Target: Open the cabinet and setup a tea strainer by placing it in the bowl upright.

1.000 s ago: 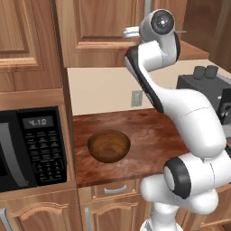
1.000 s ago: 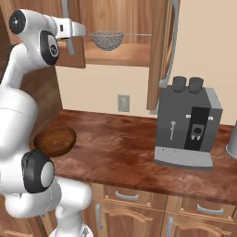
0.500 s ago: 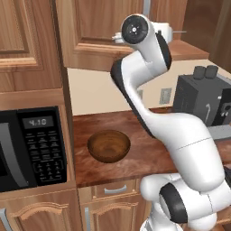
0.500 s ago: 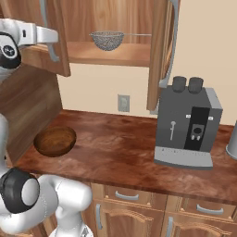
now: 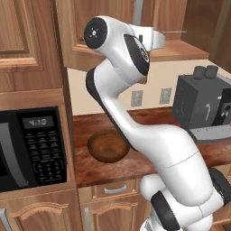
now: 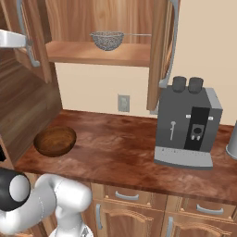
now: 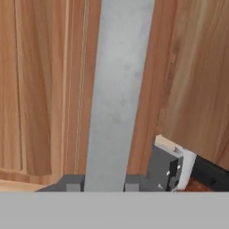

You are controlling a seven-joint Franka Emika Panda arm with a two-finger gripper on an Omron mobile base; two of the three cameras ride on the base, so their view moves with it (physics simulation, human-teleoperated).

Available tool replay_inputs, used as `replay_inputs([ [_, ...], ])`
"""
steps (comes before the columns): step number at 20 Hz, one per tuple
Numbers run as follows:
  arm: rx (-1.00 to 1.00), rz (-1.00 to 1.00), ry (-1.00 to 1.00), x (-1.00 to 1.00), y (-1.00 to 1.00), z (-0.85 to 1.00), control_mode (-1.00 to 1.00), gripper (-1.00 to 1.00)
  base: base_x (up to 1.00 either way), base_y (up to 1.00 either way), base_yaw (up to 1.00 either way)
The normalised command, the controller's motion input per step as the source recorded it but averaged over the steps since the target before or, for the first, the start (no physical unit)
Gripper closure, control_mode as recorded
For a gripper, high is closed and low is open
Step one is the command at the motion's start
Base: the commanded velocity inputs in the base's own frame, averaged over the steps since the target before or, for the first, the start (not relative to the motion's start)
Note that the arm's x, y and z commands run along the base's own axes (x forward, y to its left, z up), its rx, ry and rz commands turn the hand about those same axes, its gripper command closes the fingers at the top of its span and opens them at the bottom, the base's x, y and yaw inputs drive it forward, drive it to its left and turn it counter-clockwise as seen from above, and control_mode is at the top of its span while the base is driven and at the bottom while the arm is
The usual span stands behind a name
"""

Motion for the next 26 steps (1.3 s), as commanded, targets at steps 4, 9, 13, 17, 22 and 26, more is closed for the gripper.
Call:
replay_inputs([
  [4, 0.0, -0.1, 0.02, -0.13, 0.02, 0.0, -1.0, -1.0, 0.0, 0.0, 0.0],
  [9, 0.05, -0.06, 0.0, -0.42, -0.22, 0.0, -1.0, -1.0, 0.0, 0.0, 0.0],
  [13, 0.25, -0.01, 0.0, -0.79, -0.66, 0.0, -1.0, -1.0, 0.0, 0.0, 0.0],
  [17, 0.58, 0.08, 0.0, -0.87, -0.52, -0.01, -1.0, -1.0, 0.0, 0.0, 0.0],
  [22, 0.58, 0.16, 0.0, -0.49, -0.18, 0.09, -1.0, -1.0, 0.0, 0.0, 0.0],
  [26, 0.26, 0.12, 0.03, -0.21, 0.01, 0.34, -1.0, -1.0, 0.0, 0.0, 0.0],
])
